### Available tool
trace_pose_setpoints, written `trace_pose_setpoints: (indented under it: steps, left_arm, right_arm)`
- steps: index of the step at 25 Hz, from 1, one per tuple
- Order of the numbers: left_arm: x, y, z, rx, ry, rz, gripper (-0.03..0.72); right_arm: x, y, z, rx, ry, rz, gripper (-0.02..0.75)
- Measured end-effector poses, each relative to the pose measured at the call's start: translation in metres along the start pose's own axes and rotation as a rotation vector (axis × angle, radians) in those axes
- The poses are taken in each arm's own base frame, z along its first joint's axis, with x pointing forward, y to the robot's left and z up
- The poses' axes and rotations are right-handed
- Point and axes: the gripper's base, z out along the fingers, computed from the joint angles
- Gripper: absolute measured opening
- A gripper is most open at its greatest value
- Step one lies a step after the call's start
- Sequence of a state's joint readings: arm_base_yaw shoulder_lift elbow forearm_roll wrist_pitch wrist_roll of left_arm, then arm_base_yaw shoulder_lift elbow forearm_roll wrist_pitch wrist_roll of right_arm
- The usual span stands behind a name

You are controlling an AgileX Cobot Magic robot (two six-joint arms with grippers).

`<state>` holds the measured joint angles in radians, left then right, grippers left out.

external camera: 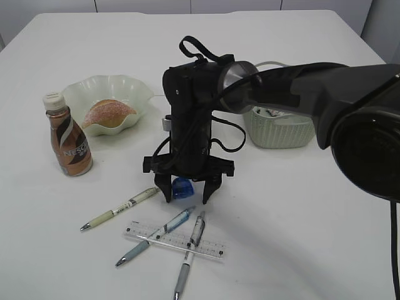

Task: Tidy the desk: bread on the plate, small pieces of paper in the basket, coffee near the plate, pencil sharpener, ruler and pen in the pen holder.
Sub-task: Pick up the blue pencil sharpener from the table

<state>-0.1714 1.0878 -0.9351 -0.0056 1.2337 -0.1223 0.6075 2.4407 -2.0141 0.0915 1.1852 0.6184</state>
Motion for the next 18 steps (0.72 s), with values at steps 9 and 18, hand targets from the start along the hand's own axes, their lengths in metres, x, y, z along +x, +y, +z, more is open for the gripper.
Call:
trace_pose_setpoints:
  steps: [9, 18]
  left_arm:
    - [0.000, 0.000, 0.000, -0.005, -0.001, 0.002, 0.487]
    - [0.000, 0.000, 0.000, -0.005, -0.001, 0.002, 0.486]
  right_arm:
    - [-0.007, -0.004, -0.005, 0.060, -0.062, -0.058, 0.541]
    - [-0.013, -0.002, -0.014, 0.068, -0.114, -0.084, 0.541]
